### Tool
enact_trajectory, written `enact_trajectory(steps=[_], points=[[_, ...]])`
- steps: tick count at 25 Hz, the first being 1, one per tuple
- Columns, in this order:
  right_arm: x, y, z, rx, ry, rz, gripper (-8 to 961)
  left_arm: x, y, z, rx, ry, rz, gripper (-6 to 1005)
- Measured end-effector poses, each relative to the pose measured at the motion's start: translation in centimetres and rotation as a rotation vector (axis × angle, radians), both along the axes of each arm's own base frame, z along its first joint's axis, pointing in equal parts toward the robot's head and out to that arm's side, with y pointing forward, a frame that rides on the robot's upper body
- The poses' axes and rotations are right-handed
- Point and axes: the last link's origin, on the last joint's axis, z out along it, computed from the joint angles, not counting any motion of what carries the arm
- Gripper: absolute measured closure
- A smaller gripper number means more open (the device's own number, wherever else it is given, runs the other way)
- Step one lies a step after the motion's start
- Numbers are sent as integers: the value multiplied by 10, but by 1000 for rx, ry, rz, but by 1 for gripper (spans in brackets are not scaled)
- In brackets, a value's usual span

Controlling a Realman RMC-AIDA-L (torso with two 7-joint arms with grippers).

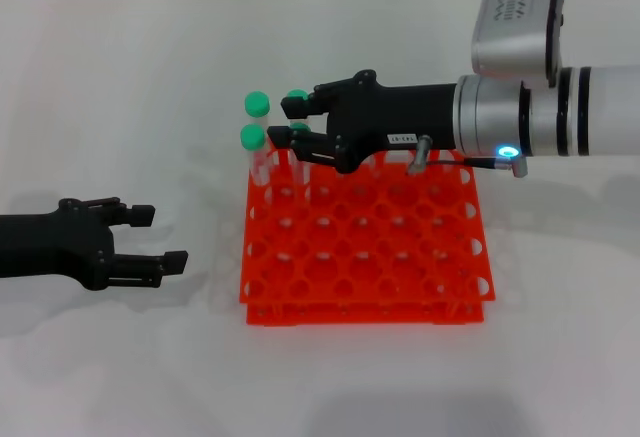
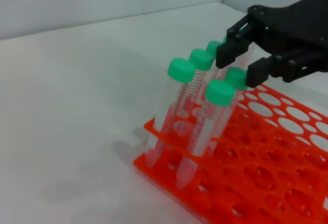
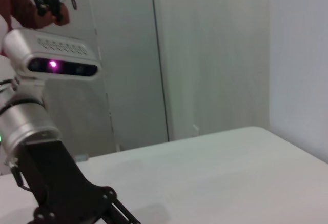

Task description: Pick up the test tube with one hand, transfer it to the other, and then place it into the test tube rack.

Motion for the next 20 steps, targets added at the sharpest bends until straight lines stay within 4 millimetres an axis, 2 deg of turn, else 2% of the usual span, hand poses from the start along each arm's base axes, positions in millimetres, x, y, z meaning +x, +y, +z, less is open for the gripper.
enact_trajectory(steps=[11,20], points=[[8,-13,21,45,47,25,525,3,3,6,38,-32,-17,115],[42,-32,74,115,159,-7,506,19,13,17,97,-104,-69,115]])
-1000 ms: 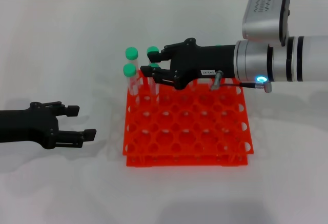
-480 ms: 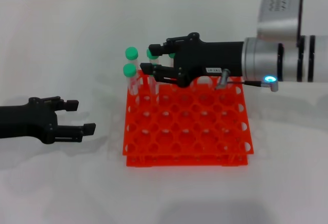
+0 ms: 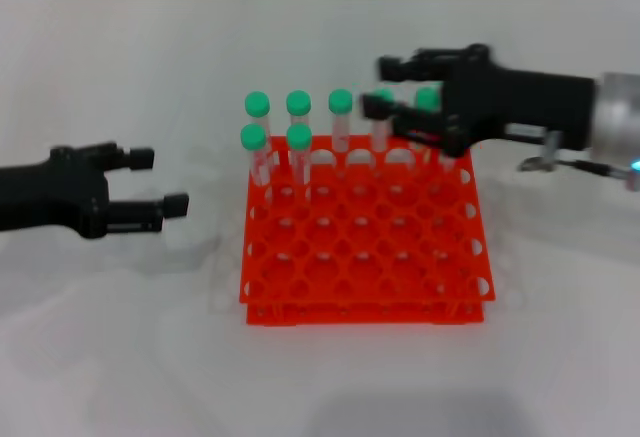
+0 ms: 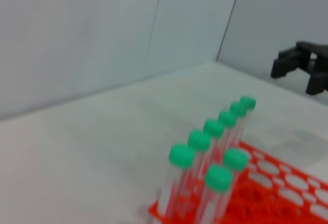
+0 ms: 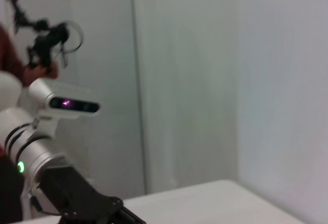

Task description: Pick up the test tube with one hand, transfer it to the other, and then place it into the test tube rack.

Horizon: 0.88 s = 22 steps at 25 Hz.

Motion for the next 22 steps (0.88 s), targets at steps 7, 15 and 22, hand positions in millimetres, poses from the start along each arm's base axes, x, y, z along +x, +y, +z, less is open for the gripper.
enact_trajectory(steps=[7,15,22], points=[[43,-11,42,55,47,-82,473,15,5,8,37,-95,-37,115],[71,-21,60,65,28,-128,201,22,4,12,26,-164,-18,115],[84,-23,53,12,-26,-180,110,23,2,12,10,-171,-22,115]])
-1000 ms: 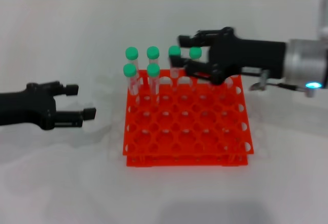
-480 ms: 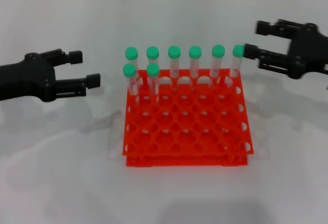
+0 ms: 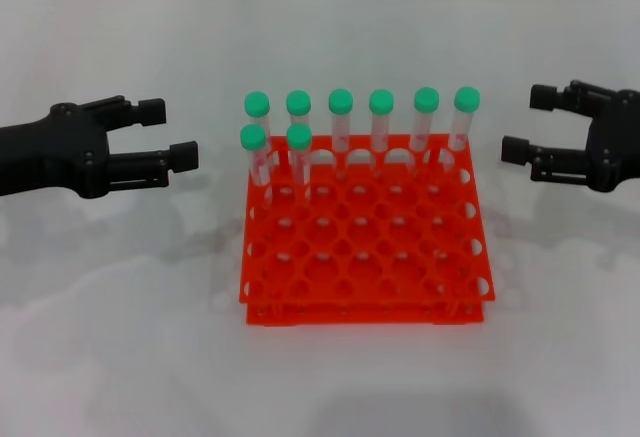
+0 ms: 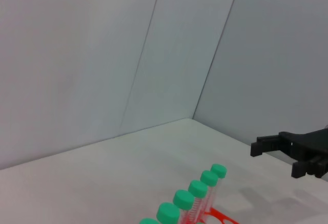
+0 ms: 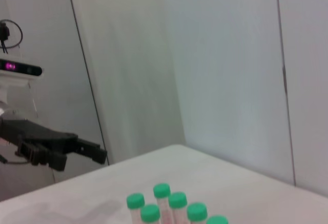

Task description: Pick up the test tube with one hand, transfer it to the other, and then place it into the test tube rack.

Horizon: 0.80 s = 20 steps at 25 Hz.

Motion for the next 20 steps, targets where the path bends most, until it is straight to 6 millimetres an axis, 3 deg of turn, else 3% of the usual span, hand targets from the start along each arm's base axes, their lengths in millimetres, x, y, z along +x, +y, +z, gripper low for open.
enact_trajectory(steps=[20], points=[[-1,-3,-7,-29,-32,16,110,-5,-6,7,-20,6,2,115]])
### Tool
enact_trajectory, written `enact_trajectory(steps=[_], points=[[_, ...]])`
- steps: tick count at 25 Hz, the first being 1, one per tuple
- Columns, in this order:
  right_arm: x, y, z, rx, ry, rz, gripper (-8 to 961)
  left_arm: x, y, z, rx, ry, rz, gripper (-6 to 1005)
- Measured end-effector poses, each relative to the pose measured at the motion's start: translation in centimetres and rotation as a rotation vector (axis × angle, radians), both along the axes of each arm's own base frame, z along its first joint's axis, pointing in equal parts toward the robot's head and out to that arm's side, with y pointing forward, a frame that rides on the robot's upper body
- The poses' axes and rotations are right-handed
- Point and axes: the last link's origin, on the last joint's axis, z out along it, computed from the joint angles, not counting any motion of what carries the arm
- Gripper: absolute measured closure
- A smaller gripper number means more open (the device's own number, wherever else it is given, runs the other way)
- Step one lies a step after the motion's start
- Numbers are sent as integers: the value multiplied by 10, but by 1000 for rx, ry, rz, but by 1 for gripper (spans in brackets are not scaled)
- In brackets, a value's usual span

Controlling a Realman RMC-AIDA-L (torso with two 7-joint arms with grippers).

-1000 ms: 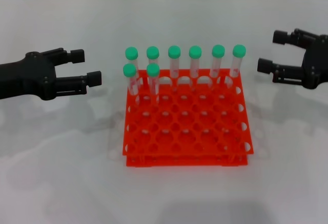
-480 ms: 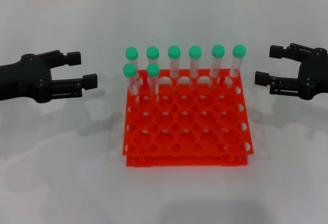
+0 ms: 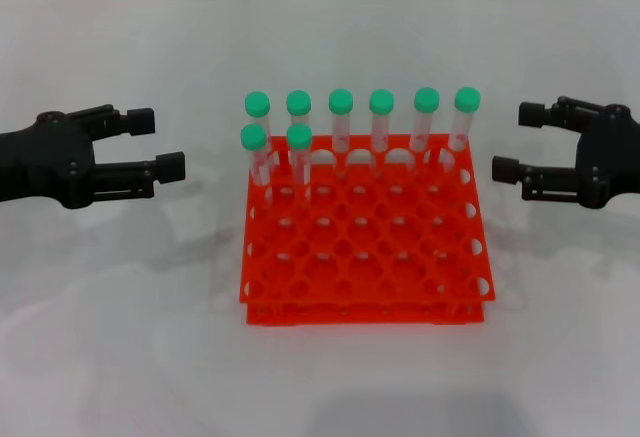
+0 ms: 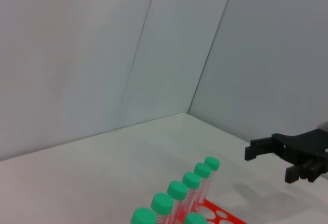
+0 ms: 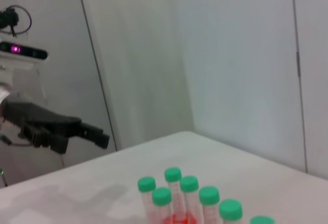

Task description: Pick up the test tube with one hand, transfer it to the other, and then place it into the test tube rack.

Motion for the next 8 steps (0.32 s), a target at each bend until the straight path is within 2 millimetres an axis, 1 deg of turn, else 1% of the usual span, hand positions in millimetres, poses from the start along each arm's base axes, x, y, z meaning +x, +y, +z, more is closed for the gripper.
enact_trajectory(steps=[8], points=[[0,-2,0,-24,-16,17,110,0,-1,-1,-11,1,-1,115]])
